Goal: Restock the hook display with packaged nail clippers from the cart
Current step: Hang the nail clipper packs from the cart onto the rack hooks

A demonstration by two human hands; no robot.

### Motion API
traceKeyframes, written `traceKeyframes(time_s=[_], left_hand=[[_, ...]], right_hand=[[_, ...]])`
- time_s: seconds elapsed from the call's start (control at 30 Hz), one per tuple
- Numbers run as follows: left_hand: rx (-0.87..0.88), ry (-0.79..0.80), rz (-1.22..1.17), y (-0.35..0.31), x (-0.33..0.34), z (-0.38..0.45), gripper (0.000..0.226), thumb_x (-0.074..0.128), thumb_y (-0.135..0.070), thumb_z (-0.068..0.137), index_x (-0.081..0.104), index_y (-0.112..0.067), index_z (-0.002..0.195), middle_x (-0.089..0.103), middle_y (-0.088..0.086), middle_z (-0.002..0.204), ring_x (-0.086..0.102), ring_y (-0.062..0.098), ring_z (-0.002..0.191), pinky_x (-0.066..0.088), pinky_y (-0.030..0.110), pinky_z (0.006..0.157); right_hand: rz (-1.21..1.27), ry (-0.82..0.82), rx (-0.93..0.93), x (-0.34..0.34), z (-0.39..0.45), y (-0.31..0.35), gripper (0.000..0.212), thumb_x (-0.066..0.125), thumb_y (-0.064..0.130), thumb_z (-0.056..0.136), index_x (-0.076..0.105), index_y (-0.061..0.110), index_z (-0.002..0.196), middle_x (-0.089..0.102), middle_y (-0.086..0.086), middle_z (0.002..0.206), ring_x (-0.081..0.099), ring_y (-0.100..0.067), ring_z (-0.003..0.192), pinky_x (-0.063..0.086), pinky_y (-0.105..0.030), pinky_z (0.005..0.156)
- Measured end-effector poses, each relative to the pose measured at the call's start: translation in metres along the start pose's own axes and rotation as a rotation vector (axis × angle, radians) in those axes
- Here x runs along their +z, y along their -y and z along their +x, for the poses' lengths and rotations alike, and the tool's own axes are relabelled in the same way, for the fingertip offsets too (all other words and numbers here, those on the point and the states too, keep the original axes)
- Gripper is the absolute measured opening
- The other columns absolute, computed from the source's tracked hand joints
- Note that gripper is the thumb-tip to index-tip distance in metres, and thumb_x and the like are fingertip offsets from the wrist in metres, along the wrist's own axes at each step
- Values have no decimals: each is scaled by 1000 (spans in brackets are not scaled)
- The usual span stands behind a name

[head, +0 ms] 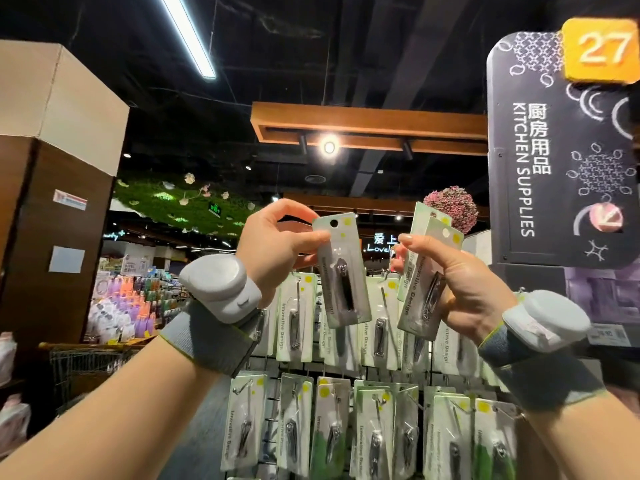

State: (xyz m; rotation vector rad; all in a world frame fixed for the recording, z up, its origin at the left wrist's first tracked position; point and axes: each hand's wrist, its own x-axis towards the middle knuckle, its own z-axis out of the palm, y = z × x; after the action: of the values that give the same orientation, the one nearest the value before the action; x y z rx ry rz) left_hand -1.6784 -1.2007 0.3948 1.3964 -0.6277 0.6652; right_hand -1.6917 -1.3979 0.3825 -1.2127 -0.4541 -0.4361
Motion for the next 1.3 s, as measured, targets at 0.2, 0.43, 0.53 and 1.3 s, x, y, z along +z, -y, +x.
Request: traceKeyframes(time_s=[0.2, 0.43, 0.53, 1.3], left_hand=[[111, 44, 160, 9, 11, -11, 18, 70, 5, 76, 61, -6, 86, 71, 16, 83, 69, 24, 72, 59, 34, 62], [74, 140, 231, 24, 18, -16, 25, 68, 3, 79, 69, -10, 101, 72, 11, 88, 70, 20, 77, 56, 23, 63], [77, 128, 228, 28, 25, -17, 19, 68, 4, 79, 70, -7, 95, 72, 12, 85, 70, 19, 73, 56, 23, 60], [115, 227, 265, 35, 70, -8, 19, 71, 0, 78, 71, -8, 96, 71, 6, 88, 69, 19, 81, 58, 24, 64]], right_hand=[[10, -8, 23, -19, -7, 3, 12, 67, 13, 81, 68, 8, 92, 71, -5, 80, 68, -13, 61, 58, -32, 67], [59, 3, 61, -36, -10, 0, 15, 66, 11, 80, 64, 6, 93, 67, -3, 72, 65, -13, 58, 58, -26, 61], [108, -24, 68, -45, -12, 4, 1, 63, 10, 83, 63, 9, 82, 67, -1, 69, 64, -12, 56, 54, -23, 52], [102, -208, -50, -103, -4, 20, 9, 59, 10, 87, 63, 11, 79, 65, 2, 62, 64, -11, 57, 54, -26, 71]])
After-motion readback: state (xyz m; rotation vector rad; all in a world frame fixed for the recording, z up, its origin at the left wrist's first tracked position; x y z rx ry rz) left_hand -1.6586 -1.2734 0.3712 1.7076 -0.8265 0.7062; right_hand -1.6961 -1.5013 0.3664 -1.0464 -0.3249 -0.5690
